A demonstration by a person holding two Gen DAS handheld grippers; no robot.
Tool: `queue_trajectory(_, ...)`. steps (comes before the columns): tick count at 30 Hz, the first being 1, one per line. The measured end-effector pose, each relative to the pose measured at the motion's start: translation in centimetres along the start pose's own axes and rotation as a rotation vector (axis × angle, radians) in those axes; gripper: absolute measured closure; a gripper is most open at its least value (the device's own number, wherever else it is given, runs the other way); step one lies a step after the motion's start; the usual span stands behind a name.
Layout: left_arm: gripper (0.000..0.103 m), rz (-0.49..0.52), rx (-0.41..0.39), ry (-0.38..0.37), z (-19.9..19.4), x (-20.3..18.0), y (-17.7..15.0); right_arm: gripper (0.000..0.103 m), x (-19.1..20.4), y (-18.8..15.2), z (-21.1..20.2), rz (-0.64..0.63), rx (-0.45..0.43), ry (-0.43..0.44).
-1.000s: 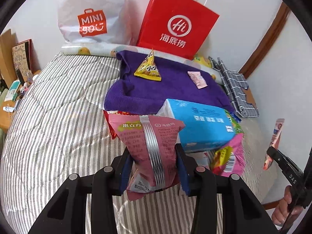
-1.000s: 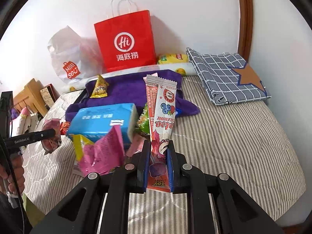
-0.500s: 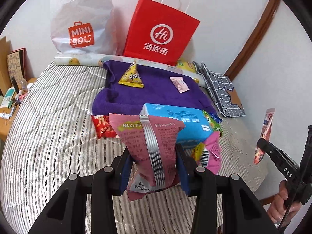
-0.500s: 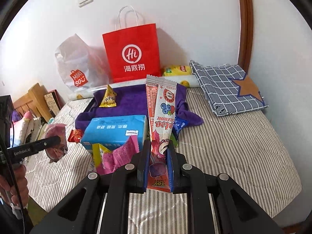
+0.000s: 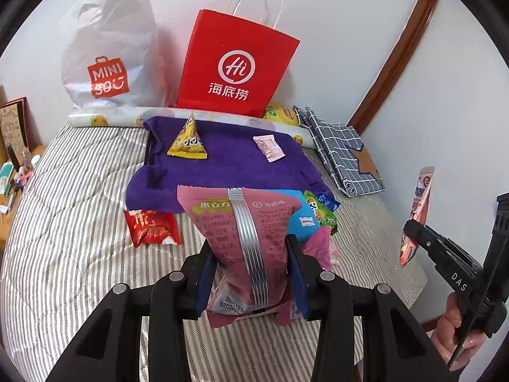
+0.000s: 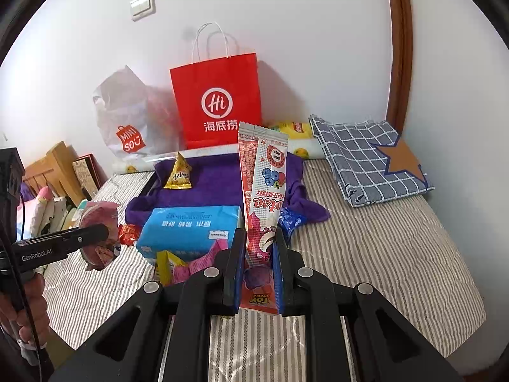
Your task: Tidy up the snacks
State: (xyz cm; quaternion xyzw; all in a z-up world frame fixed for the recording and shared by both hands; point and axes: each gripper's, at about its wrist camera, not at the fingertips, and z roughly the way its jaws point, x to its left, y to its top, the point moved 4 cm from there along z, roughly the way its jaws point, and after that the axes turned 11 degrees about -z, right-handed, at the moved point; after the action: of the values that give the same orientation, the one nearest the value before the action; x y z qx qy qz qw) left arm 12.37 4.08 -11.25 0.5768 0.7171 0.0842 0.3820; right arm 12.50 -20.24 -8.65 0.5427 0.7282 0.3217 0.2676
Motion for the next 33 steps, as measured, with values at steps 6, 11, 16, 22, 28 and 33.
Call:
queue_trajectory(6, 0.063, 0.010, -0.007, -0.009, 0.2, -0.6, 0.6, 0.087, 0.2, 0.8, 0.2, 0.001, -0.015, 0.006)
queue_trajectory(11, 0.063, 0.017, -0.013, -0.007, 0.4, -1.1, 1.4, 0.087, 0.2, 1.5, 0.4, 0.001, -0.026, 0.012)
queue_trajectory(16, 0.063, 0.023, -0.020, -0.005, 0.6, -1.4, 2.0, 0.087, 0.2, 2.1, 0.9, -0.004, -0.028, 0.013)
queue_trajectory(22, 0.063, 0.033, -0.033, -0.005, 0.6, -1.7, 2.9, 0.087, 0.3, 2.8, 1.6, -0.002, -0.030, 0.017)
queue_trajectory(28, 0.063, 0.039, -0.044, -0.002, 0.9, -2.0, 3.8, 0.087, 0.5, 4.1, 2.2, -0.015, -0.040, 0.021)
queue_trajectory(33, 0.063, 0.041, -0.052, 0.002, 1.4, -1.9, 4.6, 0.087, 0.9, 5.2, 3.1, -0.026, -0.048, 0.030)
